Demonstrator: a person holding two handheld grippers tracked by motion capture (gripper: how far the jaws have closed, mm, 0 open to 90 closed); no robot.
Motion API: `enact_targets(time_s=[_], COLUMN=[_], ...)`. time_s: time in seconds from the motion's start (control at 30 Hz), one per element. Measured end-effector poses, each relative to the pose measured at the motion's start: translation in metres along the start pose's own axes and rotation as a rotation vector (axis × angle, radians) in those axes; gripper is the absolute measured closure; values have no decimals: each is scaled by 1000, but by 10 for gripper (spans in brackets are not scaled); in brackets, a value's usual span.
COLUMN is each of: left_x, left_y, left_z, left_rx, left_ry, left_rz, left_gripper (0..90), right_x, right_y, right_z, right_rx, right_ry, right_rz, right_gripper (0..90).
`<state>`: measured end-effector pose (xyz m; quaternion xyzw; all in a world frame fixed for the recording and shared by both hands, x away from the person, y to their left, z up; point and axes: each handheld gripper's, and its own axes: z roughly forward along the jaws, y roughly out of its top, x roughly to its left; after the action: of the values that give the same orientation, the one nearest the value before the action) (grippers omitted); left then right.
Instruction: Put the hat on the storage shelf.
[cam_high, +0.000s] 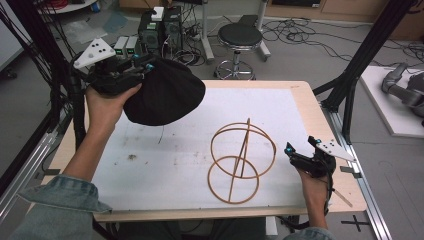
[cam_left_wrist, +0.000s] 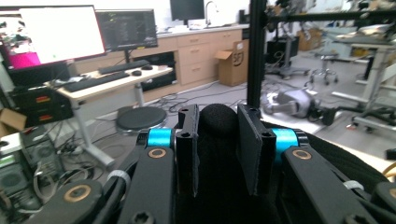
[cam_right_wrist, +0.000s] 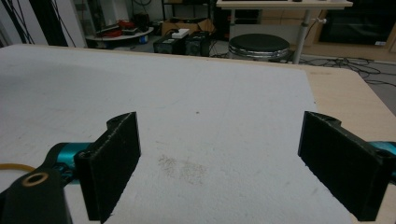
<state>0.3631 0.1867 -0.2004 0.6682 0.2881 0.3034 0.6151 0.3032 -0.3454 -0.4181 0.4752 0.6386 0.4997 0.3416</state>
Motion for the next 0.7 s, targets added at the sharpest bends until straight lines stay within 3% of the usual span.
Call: enact_targets(time_s=[0.43, 0.7], left_x=[-30, -47], left_y=[24, 30], left_z=[8, 18], left_rx=[-33, -38], left_ry=[-96, -158], left_rz=[-20, -38], left_gripper=[702, 702], right_x=[-1, -1], right_y=[0, 0], right_z=[-1, -2], right_rx=[-8, -6], right_ry=[-1, -2], right_rz=[12, 16], right_gripper=[127, 127])
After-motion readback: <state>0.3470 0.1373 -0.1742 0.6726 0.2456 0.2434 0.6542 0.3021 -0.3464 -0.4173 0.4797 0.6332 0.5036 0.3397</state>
